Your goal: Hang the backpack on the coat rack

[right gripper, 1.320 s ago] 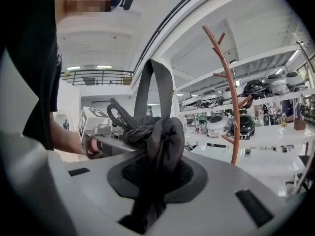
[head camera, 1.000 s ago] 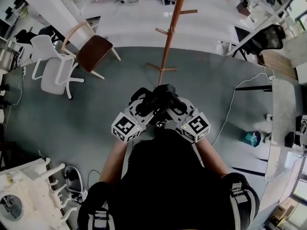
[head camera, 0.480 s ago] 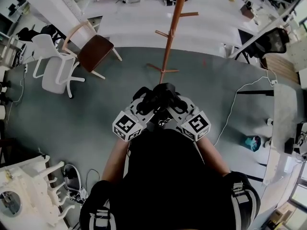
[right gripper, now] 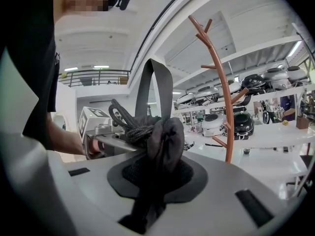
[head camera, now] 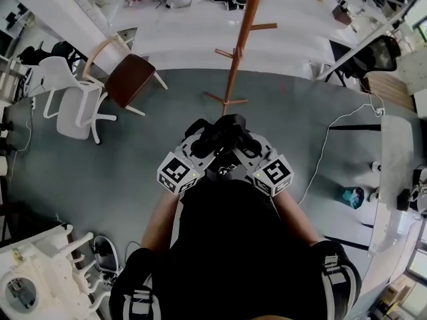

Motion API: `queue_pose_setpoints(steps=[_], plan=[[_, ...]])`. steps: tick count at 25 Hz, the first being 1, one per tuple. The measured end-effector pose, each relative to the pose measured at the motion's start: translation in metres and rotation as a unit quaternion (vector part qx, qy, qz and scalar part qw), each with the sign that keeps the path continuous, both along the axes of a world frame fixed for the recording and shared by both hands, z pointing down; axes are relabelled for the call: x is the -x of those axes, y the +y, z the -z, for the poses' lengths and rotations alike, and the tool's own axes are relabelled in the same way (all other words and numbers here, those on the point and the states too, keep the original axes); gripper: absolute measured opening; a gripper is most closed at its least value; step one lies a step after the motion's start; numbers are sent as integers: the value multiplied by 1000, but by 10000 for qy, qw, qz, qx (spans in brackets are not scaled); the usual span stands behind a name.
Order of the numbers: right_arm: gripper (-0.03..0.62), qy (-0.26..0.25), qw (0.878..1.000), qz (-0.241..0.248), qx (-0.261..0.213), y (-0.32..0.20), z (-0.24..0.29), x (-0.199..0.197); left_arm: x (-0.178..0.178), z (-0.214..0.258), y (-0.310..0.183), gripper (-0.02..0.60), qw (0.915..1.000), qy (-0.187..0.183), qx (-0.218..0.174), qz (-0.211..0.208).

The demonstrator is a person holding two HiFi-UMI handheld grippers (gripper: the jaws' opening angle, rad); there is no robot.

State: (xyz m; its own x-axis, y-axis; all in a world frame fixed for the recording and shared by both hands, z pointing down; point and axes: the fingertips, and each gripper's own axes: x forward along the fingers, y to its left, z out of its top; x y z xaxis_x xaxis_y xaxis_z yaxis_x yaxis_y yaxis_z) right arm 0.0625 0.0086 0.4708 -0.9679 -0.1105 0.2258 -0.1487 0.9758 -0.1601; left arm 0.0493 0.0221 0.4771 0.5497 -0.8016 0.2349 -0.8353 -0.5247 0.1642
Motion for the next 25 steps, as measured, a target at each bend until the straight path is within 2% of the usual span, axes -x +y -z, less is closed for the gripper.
queue_pose_setpoints(steps=[12, 20, 25], plan=[[87, 47, 9981, -599, 120, -49, -5, 69, 70, -5, -50, 84, 9981, 97, 138, -596], [87, 131, 9928, -1166, 260, -87, -10, 125, 128, -10, -91, 84, 9924, 240, 300, -1170], [87, 150, 9891, -1432, 303, -101, -14, 146, 150, -13, -107, 84, 9884, 274, 355, -1452]])
